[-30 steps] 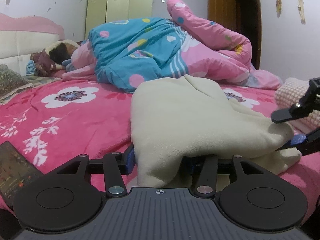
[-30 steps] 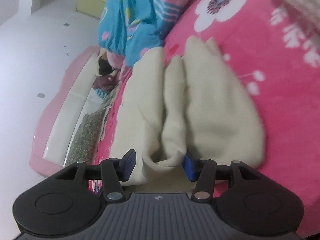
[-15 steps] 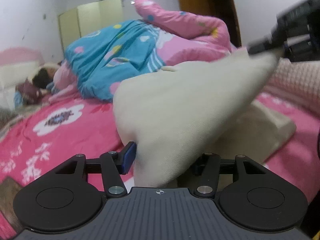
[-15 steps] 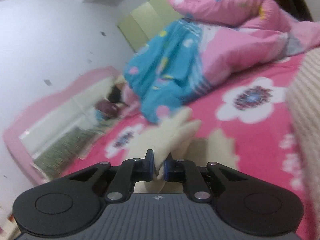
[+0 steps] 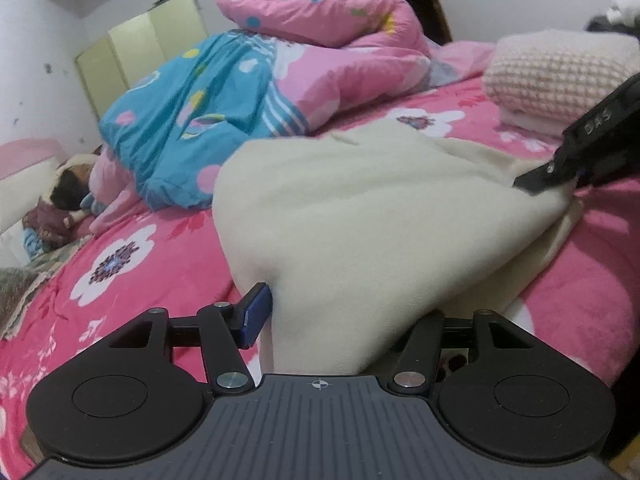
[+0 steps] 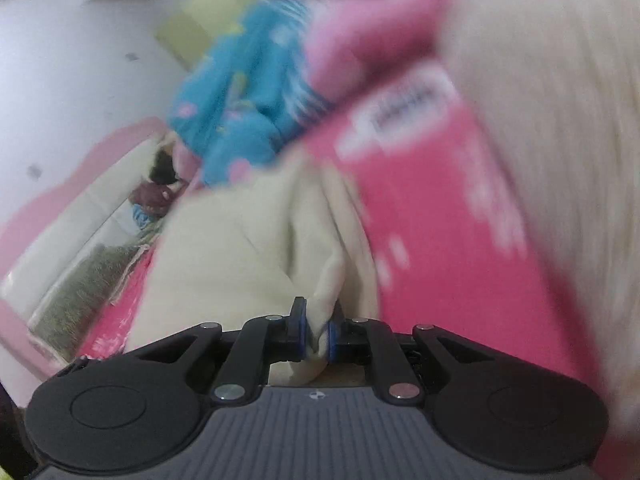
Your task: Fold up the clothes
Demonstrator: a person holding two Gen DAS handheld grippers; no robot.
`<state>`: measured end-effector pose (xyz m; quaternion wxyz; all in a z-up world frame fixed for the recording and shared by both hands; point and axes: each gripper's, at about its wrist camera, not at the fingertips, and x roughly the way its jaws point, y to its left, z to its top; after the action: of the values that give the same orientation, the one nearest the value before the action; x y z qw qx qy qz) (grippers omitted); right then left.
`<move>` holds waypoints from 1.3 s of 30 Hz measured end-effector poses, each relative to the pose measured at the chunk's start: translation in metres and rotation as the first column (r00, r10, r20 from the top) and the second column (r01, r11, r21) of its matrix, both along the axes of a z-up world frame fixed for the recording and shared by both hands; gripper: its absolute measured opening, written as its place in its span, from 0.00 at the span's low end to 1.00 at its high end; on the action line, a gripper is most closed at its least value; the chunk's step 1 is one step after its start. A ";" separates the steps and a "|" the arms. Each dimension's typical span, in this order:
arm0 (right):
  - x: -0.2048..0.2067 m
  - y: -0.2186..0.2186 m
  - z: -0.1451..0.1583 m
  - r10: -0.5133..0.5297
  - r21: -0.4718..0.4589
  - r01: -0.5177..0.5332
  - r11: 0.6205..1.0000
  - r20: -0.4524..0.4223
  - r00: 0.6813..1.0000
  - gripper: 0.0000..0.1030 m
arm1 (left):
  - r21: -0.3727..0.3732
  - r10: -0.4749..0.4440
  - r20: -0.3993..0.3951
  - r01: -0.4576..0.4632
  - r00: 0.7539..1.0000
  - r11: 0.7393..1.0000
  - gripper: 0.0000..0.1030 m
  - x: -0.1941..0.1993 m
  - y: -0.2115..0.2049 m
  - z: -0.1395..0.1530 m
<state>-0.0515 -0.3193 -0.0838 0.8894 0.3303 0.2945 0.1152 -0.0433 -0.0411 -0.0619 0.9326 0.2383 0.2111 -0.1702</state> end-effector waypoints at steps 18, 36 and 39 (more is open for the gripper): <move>-0.003 -0.009 0.018 0.059 -0.036 -0.060 0.998 -0.025 0.998 0.29 | -0.489 0.018 -0.248 -0.141 0.969 0.861 0.67 0.015 0.060 0.027; 0.029 0.065 0.031 0.229 -0.296 -0.202 0.934 0.059 0.972 0.19 | -0.402 -0.056 -0.134 -0.003 0.989 0.915 0.65 -0.011 0.079 0.005; 0.031 0.067 0.030 0.227 -0.311 -0.200 0.929 0.053 0.973 0.19 | -0.331 -0.069 -0.087 0.036 0.994 0.943 0.65 -0.012 0.070 0.001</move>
<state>-0.0204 -0.2528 -0.0534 0.9238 0.1503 0.3032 0.1789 -0.0555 0.0286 -0.0614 0.9430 0.0766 0.2184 -0.2392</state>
